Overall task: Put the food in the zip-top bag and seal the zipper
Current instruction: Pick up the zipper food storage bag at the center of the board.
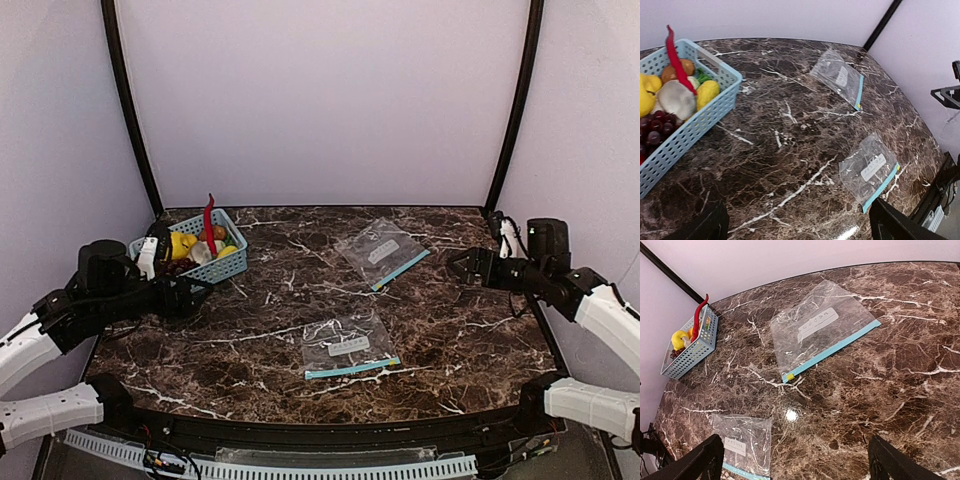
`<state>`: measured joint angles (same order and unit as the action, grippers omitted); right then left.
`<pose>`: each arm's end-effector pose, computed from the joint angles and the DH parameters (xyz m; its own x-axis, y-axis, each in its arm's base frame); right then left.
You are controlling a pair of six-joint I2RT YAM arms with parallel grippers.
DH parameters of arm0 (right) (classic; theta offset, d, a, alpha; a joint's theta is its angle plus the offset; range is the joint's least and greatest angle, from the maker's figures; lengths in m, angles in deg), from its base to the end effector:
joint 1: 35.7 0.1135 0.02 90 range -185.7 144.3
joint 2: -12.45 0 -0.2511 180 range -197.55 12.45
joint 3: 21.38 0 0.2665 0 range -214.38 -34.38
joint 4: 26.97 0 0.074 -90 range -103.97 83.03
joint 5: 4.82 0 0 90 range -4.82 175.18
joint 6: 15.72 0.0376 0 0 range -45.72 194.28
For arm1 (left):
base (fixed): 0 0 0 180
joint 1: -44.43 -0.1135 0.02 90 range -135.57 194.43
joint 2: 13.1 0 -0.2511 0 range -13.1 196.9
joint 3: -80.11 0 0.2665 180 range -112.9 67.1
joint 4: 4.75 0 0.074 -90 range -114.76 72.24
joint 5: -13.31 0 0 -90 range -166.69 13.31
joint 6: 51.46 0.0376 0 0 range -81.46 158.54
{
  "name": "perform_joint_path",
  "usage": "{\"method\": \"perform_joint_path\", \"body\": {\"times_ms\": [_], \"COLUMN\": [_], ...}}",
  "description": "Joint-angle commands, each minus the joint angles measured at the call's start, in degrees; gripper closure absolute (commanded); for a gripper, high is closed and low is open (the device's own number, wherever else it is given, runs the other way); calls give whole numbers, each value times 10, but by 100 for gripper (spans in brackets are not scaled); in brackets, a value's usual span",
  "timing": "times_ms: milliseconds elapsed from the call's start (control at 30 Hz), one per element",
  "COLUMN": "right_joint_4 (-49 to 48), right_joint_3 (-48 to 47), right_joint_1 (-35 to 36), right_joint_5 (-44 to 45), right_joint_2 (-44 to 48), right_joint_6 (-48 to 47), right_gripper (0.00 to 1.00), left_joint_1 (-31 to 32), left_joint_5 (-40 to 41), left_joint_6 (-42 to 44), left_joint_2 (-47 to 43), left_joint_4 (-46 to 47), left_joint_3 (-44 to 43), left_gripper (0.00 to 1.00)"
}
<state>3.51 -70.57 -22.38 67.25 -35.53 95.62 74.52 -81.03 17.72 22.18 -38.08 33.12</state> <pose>0.2057 0.0606 0.2520 -0.6180 0.2095 -0.7577 -0.2744 0.8457 0.4576 0.1540 -0.0925 0.2715 -0.4973 -0.1215 -0.8590 0.4109 0.8391 -0.3565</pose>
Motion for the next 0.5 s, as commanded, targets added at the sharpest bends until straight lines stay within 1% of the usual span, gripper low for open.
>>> {"method": "perform_joint_path", "body": {"times_ms": [0,33,133,167,267,300,333,367,400,433,467], "right_joint_4": [-4,-11,-28,-32,-40,-42,-43,-44,-44,-46,-47], "right_joint_3": [5,8,17,20,26,28,29,30,30,31,32], "right_joint_1": [18,23,35,37,43,44,44,45,45,45,46], "right_joint_5": [-23,-25,-34,-36,-40,-40,-40,-39,-39,-41,-42], "right_joint_2": [-3,-3,-2,0,2,2,3,3,3,3,4], "right_joint_6": [11,14,23,26,32,34,36,37,38,39,40], "right_gripper": [2,1,1,2,1,1,1,1,1,1,1], "left_joint_1": [105,138,196,217,236,238,239,239,239,239,239], "left_joint_5": [58,66,82,84,51,37,17,7,-15,-22,-33], "left_joint_6": [-1,-1,-7,-13,-38,-63,-76,-95,-102,-109,-112], "left_joint_2": [51,75,137,172,248,286,306,344,363,400,417], "left_joint_4": [92,122,178,207,292,312,363,388,420,425,426], "left_joint_3": [18,22,26,27,25,28,31,33,30,16,7], "left_gripper": [1,1,1,1,1,1,1,1,1,1,1]}}
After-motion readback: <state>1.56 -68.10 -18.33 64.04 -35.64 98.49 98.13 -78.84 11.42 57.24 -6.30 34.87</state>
